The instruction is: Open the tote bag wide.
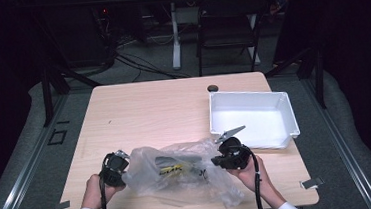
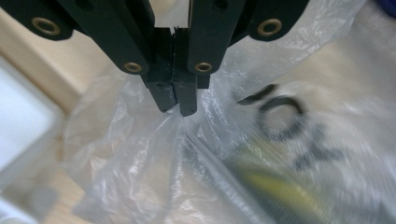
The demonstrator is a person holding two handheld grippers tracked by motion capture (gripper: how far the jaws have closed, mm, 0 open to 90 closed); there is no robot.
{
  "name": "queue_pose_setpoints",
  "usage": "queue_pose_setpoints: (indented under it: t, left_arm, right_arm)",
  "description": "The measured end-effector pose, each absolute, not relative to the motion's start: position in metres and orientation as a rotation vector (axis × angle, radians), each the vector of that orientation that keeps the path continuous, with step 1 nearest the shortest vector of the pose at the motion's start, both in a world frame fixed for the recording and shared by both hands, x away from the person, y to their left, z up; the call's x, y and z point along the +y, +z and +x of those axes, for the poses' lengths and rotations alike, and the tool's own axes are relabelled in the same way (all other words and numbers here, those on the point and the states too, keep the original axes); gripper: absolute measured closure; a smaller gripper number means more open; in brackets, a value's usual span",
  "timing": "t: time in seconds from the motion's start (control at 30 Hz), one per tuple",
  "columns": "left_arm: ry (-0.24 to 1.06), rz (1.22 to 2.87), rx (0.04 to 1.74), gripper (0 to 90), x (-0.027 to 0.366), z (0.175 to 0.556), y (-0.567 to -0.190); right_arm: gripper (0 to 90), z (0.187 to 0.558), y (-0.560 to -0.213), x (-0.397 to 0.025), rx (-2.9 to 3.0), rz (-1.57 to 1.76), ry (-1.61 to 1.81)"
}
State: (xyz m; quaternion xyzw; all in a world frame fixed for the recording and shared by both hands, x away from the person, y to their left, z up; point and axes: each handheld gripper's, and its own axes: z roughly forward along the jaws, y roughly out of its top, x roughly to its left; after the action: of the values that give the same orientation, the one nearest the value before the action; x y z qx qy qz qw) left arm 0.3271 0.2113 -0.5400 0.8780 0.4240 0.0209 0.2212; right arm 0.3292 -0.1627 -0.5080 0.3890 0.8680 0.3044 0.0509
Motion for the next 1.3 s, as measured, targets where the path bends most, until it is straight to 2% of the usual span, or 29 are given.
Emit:
queue_pose_setpoints:
  t: [0.53, 0.9, 1.0, 1.07, 1.17, 1.3]
  left_arm:
    - [0.085, 2.403, 1.226, 89.6, 0.219, 0.333, -0.541]
    - [0.156, 2.423, 1.24, 88.3, 0.222, 0.333, -0.539]
    - [0.157, 2.393, 1.242, 74.8, 0.226, 0.332, -0.531]
    - [0.188, 2.369, 1.265, 56.9, 0.227, 0.33, -0.525]
    - [0.217, 2.335, 1.268, 41.8, 0.23, 0.325, -0.514]
    - [0.22, 2.301, 1.267, 32.9, 0.238, 0.319, -0.505]
  right_arm:
    - [90.0, 0.344, -0.524, -0.157, 2.557, 1.189, 0.801]
    - [90.0, 0.344, -0.527, -0.157, 2.533, 1.18, 0.75]
    - [90.0, 0.342, -0.526, -0.155, 2.542, 1.173, 0.79]
    - [90.0, 0.341, -0.525, -0.155, 2.548, 1.154, 0.806]
    - [90.0, 0.338, -0.521, -0.154, 2.55, 1.15, 0.842]
    - [90.0, 0.337, -0.517, -0.154, 2.532, 1.171, 0.908]
